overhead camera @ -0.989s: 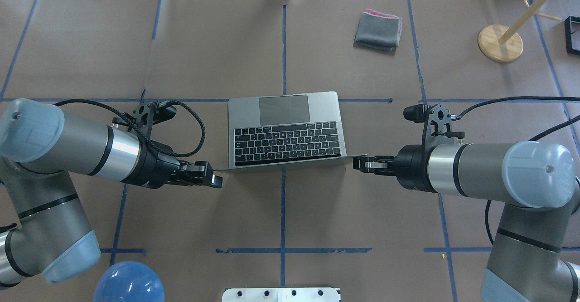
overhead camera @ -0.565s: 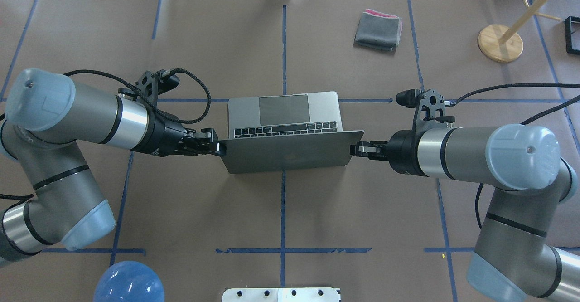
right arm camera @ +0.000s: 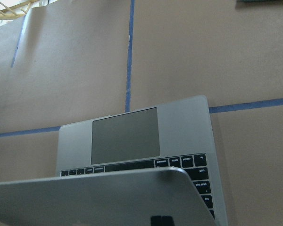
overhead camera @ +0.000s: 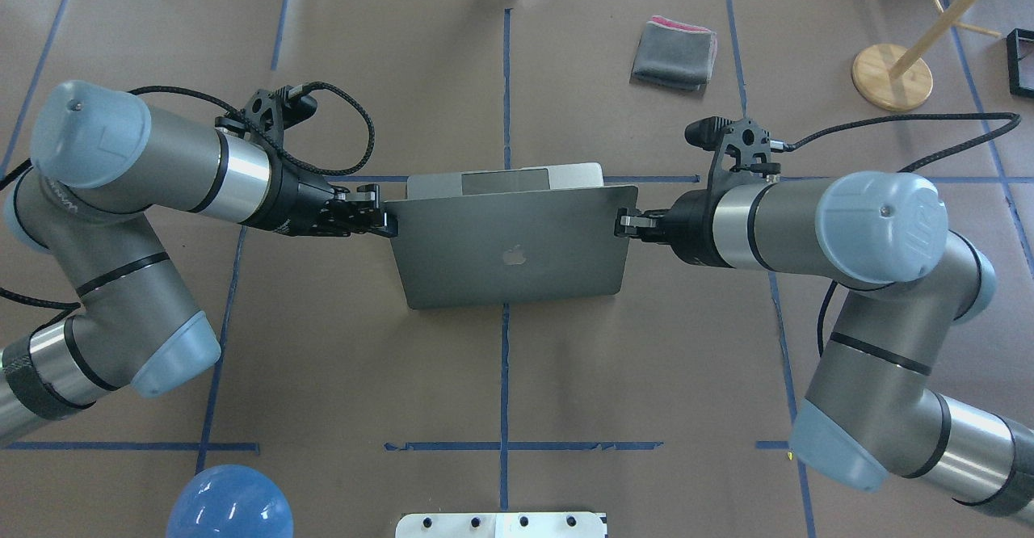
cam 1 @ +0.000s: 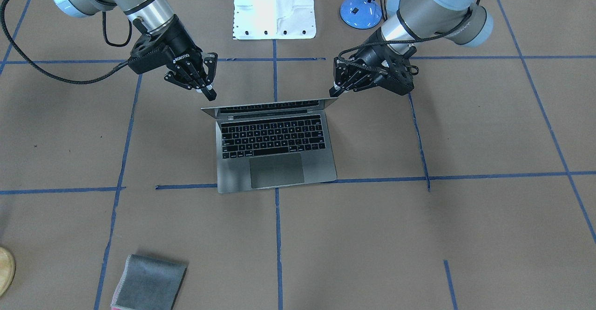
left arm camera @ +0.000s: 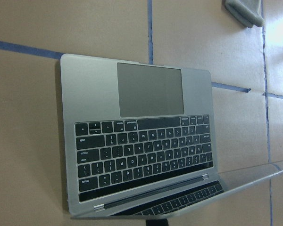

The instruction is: Close laptop

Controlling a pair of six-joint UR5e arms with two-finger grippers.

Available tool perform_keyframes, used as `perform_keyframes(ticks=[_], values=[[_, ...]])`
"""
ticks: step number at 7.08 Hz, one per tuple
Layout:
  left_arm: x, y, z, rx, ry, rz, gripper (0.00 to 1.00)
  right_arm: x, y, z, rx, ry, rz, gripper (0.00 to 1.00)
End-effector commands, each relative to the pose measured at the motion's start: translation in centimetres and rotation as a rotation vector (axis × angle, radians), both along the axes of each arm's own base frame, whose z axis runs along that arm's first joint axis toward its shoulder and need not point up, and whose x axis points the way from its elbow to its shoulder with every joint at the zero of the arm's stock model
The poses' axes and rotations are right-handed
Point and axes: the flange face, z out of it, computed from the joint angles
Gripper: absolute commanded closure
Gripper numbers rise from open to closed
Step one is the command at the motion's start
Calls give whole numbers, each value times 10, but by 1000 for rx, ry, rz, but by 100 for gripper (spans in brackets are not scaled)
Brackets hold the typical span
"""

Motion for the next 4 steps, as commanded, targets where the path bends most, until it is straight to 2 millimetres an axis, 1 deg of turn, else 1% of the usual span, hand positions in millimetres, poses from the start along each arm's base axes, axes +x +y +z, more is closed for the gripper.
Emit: perform_keyframes(ticks=[1, 3, 4], values=[[17, -20, 3, -15, -20, -8, 100, -21, -41, -3, -40, 58, 38, 99], [23, -29, 11, -20, -42, -37, 100, -34, -77, 11, -63, 107, 66, 99], [28, -35, 18, -27, -60, -58, 100, -48, -95, 16, -72, 133, 71, 99]])
